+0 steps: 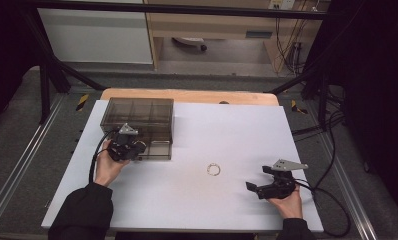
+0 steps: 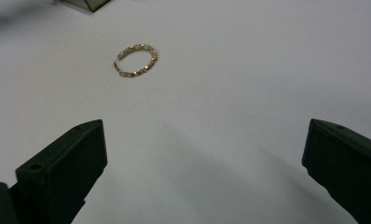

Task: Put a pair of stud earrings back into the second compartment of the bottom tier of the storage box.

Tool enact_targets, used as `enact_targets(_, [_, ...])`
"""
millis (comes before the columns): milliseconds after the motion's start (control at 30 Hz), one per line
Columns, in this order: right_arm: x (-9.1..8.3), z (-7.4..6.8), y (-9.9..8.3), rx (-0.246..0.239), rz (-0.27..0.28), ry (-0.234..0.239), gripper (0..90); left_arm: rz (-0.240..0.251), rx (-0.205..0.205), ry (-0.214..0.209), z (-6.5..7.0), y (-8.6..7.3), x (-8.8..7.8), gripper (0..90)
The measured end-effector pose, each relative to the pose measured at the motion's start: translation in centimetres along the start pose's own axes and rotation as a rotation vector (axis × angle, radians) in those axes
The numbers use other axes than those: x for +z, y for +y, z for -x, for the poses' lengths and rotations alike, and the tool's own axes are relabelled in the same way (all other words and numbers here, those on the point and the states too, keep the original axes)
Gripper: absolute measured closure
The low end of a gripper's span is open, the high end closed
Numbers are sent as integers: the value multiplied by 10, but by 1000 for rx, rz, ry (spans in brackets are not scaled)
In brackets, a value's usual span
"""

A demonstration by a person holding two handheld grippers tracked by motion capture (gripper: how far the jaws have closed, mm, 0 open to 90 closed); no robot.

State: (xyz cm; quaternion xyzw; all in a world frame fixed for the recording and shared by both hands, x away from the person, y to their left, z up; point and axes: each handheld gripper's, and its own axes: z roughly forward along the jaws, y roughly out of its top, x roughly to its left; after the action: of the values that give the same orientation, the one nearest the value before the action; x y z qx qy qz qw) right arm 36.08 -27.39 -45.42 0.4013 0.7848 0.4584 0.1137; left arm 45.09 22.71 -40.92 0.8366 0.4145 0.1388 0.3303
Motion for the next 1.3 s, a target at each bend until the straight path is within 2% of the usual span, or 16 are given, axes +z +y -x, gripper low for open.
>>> enact_targets(200, [0,0,0,1,0,0,8,-12,-24,4,-5,-2,10,860])
enact_targets(400, [0,0,0,1,0,0,7,-17,-40,9,-8,-5,13,855])
enact_targets(567, [0,0,0,1,-2,0,7,18,-34,7,-6,-4,6,809])
enact_targets(733, [0,0,0,4,0,0,7,39,-12,9,2,-2,-1,671])
enact_targets(767, [0,0,0,4,0,0,7,47,0,15,4,-2,-3,671])
enact_targets(800, [0,0,0,3,2,-1,7,52,1,10,6,-1,-4,606])
enact_targets(900, [0,0,0,0,-1,-1,7,70,20,9,14,0,-9,559])
enact_targets(967, [0,0,0,1,0,-1,8,82,36,3,19,1,-11,457])
enact_targets(1033, [0,0,0,1,-1,-2,8,96,52,-5,26,2,-13,440])
enact_targets(1100, [0,0,0,2,-2,-2,7,105,64,-9,33,3,-13,355])
enact_targets(1300, [0,0,0,1,-2,-3,7,109,96,-39,53,7,-8,275])
